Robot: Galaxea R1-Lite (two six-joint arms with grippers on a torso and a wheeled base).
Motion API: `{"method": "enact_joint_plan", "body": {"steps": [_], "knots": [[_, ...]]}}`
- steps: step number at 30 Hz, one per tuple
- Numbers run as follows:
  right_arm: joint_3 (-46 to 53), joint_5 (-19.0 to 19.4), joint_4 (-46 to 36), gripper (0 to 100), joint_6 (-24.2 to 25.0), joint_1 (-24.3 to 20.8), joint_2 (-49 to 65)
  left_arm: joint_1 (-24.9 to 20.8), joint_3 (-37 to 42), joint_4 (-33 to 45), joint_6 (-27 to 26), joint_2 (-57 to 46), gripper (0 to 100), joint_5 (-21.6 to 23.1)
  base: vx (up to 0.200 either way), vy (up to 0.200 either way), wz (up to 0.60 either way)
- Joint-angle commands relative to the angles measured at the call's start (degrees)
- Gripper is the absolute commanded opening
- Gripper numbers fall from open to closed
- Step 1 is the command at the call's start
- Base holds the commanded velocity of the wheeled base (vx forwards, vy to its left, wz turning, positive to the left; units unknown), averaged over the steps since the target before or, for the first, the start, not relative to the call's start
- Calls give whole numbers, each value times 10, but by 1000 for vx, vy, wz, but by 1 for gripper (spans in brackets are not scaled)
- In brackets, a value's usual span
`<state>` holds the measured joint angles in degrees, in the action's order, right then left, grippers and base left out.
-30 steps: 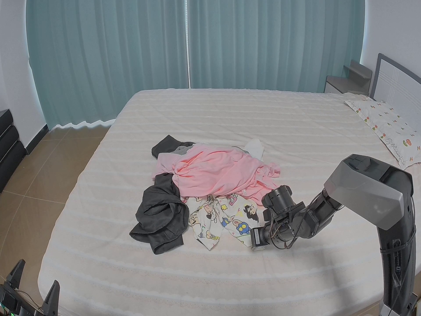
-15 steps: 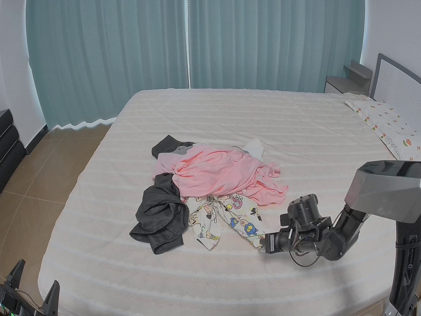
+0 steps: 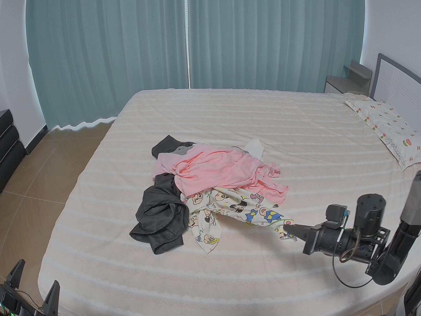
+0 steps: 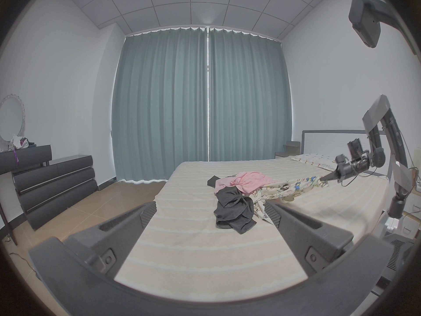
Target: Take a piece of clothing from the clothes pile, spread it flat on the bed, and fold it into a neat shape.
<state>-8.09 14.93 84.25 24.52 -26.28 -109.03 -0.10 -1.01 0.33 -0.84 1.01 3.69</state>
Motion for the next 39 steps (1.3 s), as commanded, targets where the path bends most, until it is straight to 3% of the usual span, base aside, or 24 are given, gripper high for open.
{"method": "enact_joint_plan", "body": {"steps": [1,9,11,12,13,15,18,19,20,21,24,29,32,36,37,39], "knots": [[44,8,24,0,4,-5,138,0,9,-1,-33,-10,100,-2,0,0,0],[29,14,23,0,4,-23,231,0,1,-4,-35,-10,100,-1,0,0,0],[-4,12,14,0,4,-41,247,-3,-152,-40,66,69,100,7,0,0,0],[-19,12,7,0,4,-53,247,-3,-197,-39,109,123,100,25,0,0,0],[-31,11,2,0,4,-60,248,-3,-213,-38,116,152,100,48,0,0,0],[-64,7,-13,0,4,-71,248,-10,-233,-45,106,221,100,134,0,0,0],[-129,8,-49,0,4,-76,244,-28,-235,-60,67,325,100,267,0,0,0],[-133,8,-51,0,4,-78,243,-28,-235,-60,64,330,100,274,0,0,0],[-171,5,-81,0,4,-84,240,-43,-236,-73,25,402,100,316,0,0,0],[-194,4,-99,0,4,-87,240,-56,-236,-85,-2,449,100,321,0,0,0],[-248,-3,-146,0,4,-105,240,-115,-232,-133,-59,573,100,307,0,0,0],[-293,-38,-175,0,4,-133,216,-226,-225,-241,-64,746,100,243,0,0,0],[-327,-47,-175,0,11,-134,204,-264,-224,-307,-63,827,100,211,0,0,0],[-358,-55,-182,0,14,-142,201,-293,-218,-386,-48,900,100,203,0,0,0],[-373,-66,-183,0,13,-156,192,-320,-216,-445,-17,941,100,184,0,0,0],[-393,-76,-185,0,13,-163,186,-344,-216,-493,13,971,100,151,0,0,0]]}}
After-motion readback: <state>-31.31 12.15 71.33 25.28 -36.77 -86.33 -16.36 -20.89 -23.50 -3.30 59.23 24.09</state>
